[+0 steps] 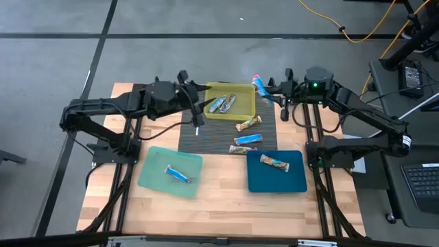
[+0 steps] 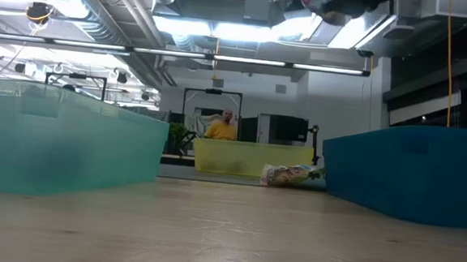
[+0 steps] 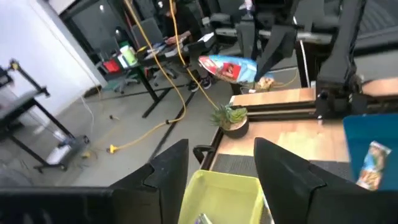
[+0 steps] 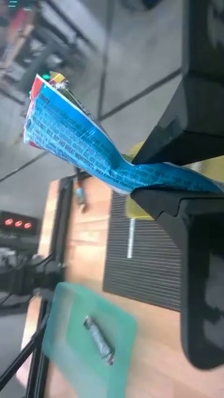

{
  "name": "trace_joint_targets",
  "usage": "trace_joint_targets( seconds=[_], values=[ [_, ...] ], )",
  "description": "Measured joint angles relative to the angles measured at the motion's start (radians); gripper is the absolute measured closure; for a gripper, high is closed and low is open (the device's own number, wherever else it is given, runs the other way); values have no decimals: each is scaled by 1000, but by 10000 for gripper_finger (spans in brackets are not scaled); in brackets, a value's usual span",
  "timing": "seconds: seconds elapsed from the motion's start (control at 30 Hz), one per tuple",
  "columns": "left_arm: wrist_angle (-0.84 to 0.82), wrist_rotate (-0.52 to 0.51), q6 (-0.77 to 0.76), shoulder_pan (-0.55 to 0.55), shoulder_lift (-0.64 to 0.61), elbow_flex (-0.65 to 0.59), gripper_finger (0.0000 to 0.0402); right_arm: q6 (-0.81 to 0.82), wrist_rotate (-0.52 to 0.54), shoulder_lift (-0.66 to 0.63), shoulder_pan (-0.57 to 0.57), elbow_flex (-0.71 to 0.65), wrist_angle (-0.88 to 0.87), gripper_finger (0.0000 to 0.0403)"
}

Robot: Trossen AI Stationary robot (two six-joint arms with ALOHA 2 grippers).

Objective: Pick and place Granola Bars by type
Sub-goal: Put the red granola bar into the green bin

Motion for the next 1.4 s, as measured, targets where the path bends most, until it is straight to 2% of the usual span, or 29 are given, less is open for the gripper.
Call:
trace_joint_targets(
  seconds=[0.2,0.33,0.53,0.8,1.0,1.2,1.4],
  values=[
    [71,0,64,19,62,0,179,-12,0,11,71,0,113,341],
    [175,14,65,44,99,0,144,-19,1,29,116,0,178,341],
    [327,150,36,84,127,0,114,-31,25,89,163,0,245,341],
    [391,273,-27,106,136,0,112,-78,29,145,206,0,359,341],
    [405,285,-42,105,136,0,112,-79,30,172,209,0,406,341],
    [405,373,-69,104,136,0,113,-79,29,191,217,0,452,341],
    [405,372,-76,109,136,0,138,-79,29,197,230,0,467,341]
  ],
)
